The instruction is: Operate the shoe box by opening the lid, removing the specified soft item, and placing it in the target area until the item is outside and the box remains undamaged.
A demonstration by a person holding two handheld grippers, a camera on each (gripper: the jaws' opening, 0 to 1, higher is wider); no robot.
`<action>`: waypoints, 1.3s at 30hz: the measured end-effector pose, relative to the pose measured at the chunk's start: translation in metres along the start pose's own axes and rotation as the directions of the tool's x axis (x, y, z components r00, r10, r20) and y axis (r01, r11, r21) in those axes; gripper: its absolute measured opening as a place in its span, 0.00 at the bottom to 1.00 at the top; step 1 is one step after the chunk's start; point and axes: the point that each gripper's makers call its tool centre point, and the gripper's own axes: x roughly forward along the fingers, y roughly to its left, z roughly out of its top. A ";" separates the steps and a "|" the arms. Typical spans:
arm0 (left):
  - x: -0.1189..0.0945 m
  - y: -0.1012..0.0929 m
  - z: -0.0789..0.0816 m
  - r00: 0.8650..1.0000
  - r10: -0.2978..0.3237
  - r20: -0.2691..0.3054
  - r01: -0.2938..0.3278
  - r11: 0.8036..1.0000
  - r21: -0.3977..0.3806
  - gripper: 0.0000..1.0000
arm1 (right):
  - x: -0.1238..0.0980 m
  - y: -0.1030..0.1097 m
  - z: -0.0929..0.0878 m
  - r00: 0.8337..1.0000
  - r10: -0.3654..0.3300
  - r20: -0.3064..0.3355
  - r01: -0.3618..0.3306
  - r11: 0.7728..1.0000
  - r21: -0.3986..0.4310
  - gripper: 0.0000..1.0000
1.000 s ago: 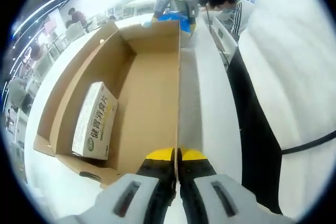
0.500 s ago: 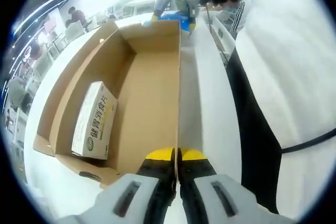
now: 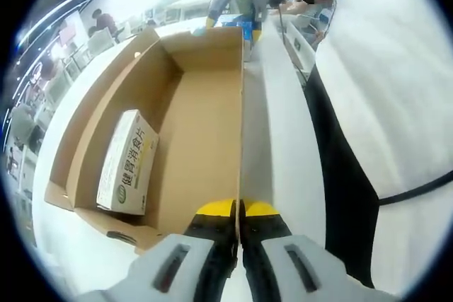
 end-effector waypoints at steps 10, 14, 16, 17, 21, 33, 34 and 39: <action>0.000 0.000 0.001 1.000 -0.001 0.000 0.001 1.000 0.001 0.01 | 0.001 -0.003 0.000 1.000 -0.013 -0.011 0.013 1.000 -0.005 0.69; 0.000 0.001 0.001 1.000 0.000 0.000 0.000 1.000 -0.001 0.01 | -0.001 -0.005 -0.001 0.999 -0.040 -0.015 0.039 0.999 -0.014 0.69; 0.000 0.001 0.001 1.000 0.002 0.001 -0.002 1.000 0.000 0.01 | -0.003 -0.004 -0.002 0.999 -0.042 -0.017 0.042 0.999 -0.020 0.69; 0.000 0.001 0.001 1.000 0.002 0.001 -0.002 1.000 0.000 0.01 | -0.004 -0.004 -0.002 0.999 -0.047 -0.018 0.046 0.999 -0.026 0.68; 0.000 0.002 0.002 1.000 0.006 0.001 -0.006 1.000 -0.001 0.01 | -0.011 -0.005 -0.004 0.998 -0.062 -0.019 0.061 0.998 -0.031 0.66; -0.001 0.002 0.002 1.000 -0.003 0.003 0.003 1.000 0.008 0.01 | -0.044 0.005 -0.001 0.996 -0.082 0.022 0.080 0.994 0.077 0.65; -0.001 0.001 0.002 1.000 -0.003 0.003 0.003 1.000 0.009 0.01 | -0.045 0.007 -0.001 0.997 -0.078 0.029 0.075 0.992 0.101 0.65; -0.001 0.002 0.002 1.000 -0.003 0.003 0.003 1.000 0.010 0.01 | -0.059 0.005 0.006 0.994 -0.105 0.043 0.095 0.976 0.194 0.69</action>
